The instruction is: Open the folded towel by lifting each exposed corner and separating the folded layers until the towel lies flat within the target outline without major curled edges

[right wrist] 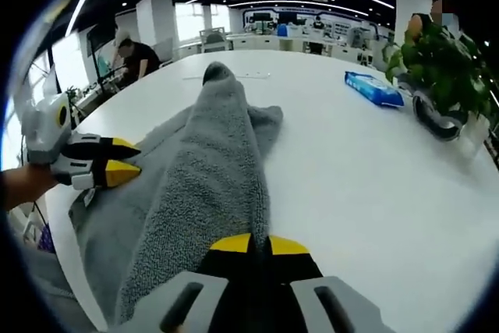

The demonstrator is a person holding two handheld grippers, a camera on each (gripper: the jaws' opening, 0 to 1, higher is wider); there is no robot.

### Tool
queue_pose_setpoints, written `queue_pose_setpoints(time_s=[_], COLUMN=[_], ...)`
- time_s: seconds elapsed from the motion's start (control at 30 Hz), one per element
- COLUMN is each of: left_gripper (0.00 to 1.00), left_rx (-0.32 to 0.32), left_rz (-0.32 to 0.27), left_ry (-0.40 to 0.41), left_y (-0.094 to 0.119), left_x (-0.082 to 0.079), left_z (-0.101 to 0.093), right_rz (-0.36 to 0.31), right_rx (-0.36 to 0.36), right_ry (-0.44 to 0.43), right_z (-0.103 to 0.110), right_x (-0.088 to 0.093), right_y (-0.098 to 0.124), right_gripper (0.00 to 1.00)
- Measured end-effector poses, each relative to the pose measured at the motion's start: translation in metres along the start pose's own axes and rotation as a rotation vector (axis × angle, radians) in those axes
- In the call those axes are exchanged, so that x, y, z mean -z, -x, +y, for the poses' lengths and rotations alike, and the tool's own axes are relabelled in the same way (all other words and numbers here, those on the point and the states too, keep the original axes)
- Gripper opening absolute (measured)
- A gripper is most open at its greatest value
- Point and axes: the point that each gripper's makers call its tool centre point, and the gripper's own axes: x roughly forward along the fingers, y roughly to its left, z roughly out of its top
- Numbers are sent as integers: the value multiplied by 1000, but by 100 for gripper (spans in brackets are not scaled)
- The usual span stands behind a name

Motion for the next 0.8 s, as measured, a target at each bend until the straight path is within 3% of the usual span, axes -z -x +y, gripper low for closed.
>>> queue_pose_setpoints(time_s=[0.4, 0.8], left_gripper=[22, 22], left_rx=[-28, -99], left_rz=[-12, -18], left_ry=[26, 75], left_y=[8, 26], left_x=[5, 16], left_z=[6, 25], right_rz=[-5, -11], right_rx=[63, 99], right_ry=[-30, -37], right_z=[-17, -25], right_x=[10, 19], right_y=[11, 20], right_gripper=[3, 2])
